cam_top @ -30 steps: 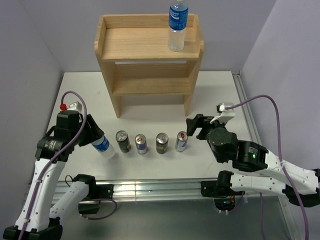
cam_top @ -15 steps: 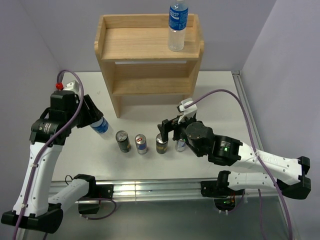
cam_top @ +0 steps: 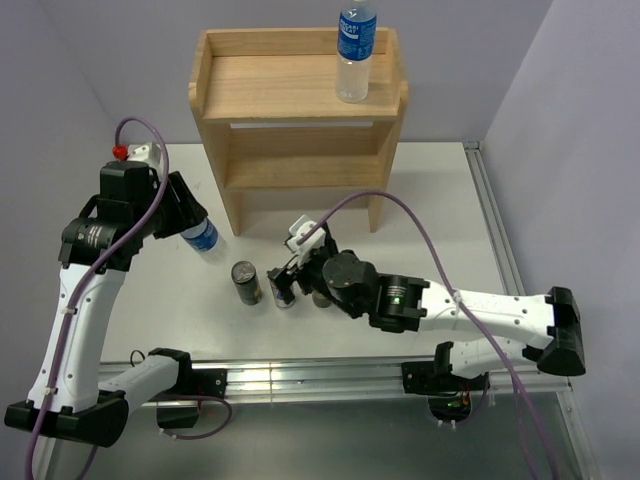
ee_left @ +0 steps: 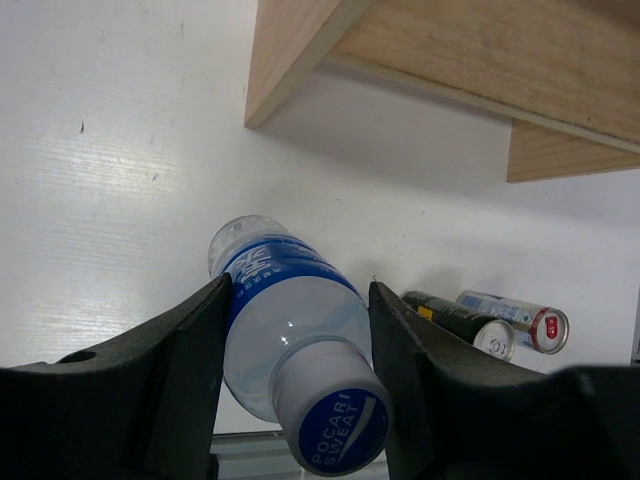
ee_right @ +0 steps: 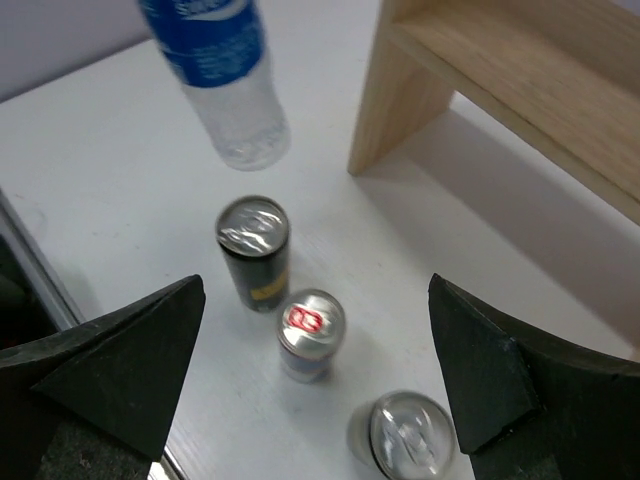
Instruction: Place and organize the beverage onto the shelf
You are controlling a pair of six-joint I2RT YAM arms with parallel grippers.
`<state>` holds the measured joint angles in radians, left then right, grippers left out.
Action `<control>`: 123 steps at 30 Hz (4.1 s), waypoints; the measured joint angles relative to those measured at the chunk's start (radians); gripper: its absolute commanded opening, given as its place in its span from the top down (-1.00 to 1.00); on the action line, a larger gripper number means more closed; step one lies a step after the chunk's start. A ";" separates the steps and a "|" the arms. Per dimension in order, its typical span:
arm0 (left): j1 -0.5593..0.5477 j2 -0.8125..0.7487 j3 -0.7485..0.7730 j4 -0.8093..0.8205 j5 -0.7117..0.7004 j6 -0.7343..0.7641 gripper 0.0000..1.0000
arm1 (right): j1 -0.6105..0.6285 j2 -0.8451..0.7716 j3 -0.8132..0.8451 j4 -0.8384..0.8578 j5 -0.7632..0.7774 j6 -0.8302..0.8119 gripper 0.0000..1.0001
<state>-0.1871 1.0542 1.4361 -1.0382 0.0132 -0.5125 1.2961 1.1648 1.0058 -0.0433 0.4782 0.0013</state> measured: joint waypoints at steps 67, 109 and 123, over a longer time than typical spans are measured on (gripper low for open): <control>-0.015 -0.043 0.111 -0.040 0.181 0.018 0.57 | -0.007 0.672 0.401 0.597 0.029 -0.357 1.00; -0.025 -0.084 -0.291 0.577 -0.203 0.077 -0.98 | -0.175 0.444 1.096 -0.050 0.282 -0.463 1.00; 0.093 -0.068 -0.386 0.631 -0.125 0.083 -0.95 | -0.337 0.688 1.416 -0.258 0.160 -0.373 1.00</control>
<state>-0.0937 0.9859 1.0496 -0.4072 -0.1116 -0.4294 0.9592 1.8530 2.4222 -0.3016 0.6380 -0.3717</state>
